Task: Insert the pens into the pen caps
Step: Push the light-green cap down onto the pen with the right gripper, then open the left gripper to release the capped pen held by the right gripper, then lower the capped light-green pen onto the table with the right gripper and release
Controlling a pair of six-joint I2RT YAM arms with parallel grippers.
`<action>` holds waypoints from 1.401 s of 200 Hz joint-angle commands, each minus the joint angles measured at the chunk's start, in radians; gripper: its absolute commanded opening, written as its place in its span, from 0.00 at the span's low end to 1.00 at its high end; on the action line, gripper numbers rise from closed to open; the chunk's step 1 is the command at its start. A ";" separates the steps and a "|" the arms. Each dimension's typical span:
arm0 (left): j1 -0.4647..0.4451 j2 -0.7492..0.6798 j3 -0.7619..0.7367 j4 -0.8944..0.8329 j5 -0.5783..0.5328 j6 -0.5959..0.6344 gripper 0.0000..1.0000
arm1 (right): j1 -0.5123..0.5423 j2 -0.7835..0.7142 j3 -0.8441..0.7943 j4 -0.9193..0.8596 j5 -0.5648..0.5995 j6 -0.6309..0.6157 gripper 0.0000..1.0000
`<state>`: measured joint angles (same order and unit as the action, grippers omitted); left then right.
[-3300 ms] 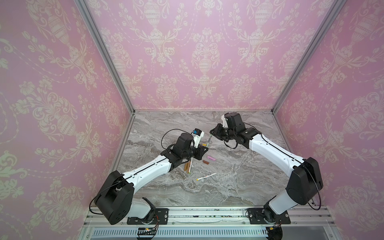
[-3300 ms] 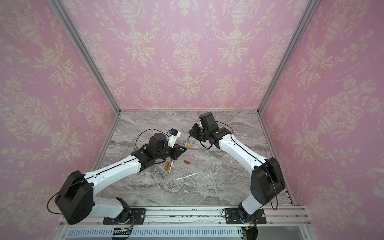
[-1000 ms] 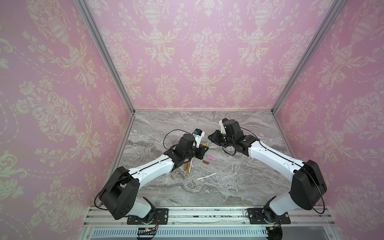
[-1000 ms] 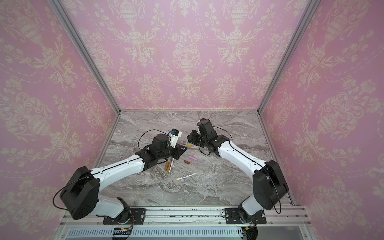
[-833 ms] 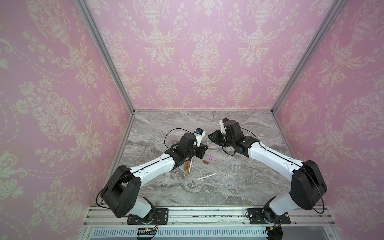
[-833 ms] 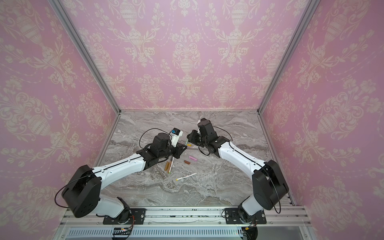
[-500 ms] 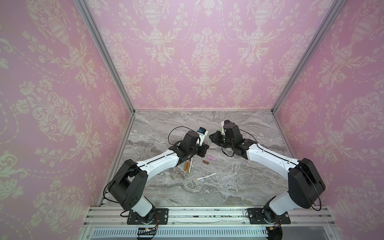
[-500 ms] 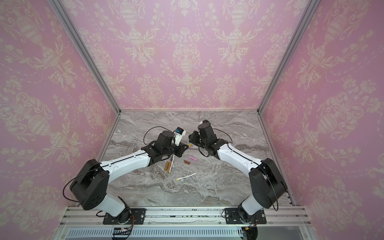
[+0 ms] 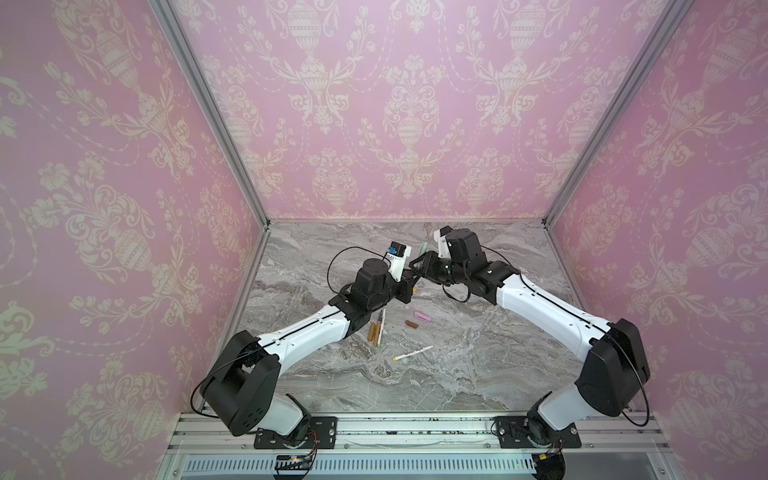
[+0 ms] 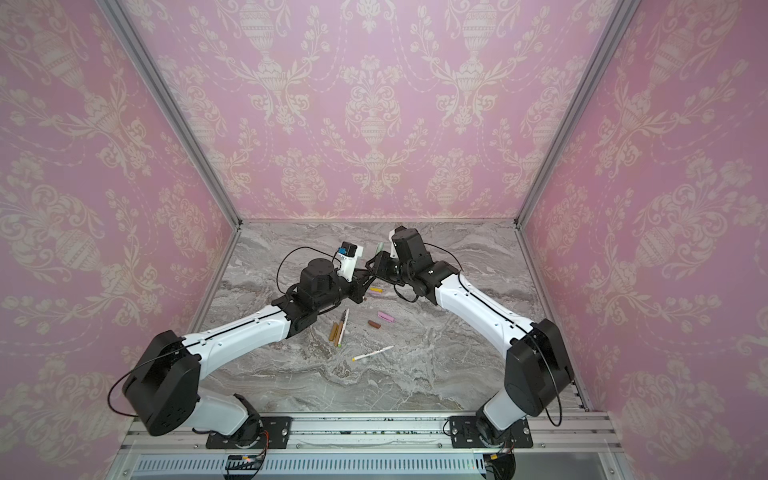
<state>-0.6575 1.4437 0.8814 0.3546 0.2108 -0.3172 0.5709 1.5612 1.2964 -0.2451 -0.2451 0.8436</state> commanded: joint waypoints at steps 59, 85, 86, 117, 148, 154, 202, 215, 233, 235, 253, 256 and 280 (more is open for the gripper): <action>-0.007 -0.066 -0.035 0.014 0.013 -0.098 0.00 | -0.002 0.028 0.048 -0.075 -0.024 -0.044 0.25; -0.009 -0.069 -0.037 0.009 0.032 -0.112 0.00 | -0.002 0.016 0.042 -0.072 0.009 -0.045 0.16; -0.009 -0.069 -0.038 0.009 0.032 -0.113 0.00 | -0.003 0.016 0.043 -0.072 0.010 -0.045 0.16; -0.010 -0.081 -0.039 0.002 0.029 -0.133 0.00 | -0.003 -0.021 0.033 -0.081 0.067 -0.041 0.04; -0.009 -0.093 -0.061 0.002 0.017 -0.155 0.33 | -0.016 -0.085 0.051 -0.203 0.177 -0.055 0.01; -0.009 -0.095 -0.069 0.005 0.025 -0.157 0.41 | -0.024 -0.092 0.059 -0.240 0.189 -0.059 0.01; -0.008 -0.125 -0.137 -0.031 0.190 -0.108 0.65 | -0.108 -0.093 0.055 -0.564 0.235 -0.176 0.02; -0.009 -0.150 -0.142 -0.069 0.180 -0.078 0.68 | -0.125 -0.069 0.036 -0.635 0.233 -0.220 0.02; -0.009 -0.193 -0.181 -0.112 0.126 -0.035 0.75 | -0.135 -0.024 -0.003 -0.694 0.247 -0.280 0.02; -0.009 -0.196 -0.183 -0.118 0.117 -0.029 0.77 | -0.137 -0.019 -0.006 -0.697 0.249 -0.285 0.02; -0.008 -0.228 -0.189 -0.144 0.062 0.011 0.81 | -0.138 0.045 -0.029 -0.724 0.273 -0.326 0.01; -0.008 -0.233 -0.190 -0.147 0.054 0.017 0.81 | -0.138 0.059 -0.030 -0.725 0.277 -0.333 0.01; -0.008 -0.238 -0.180 -0.172 0.024 0.043 0.84 | -0.139 0.152 -0.034 -0.712 0.299 -0.363 0.01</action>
<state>-0.6689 1.2217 0.7002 0.2382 0.2924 -0.3473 0.4339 1.6447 1.2781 -0.8997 0.0086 0.5571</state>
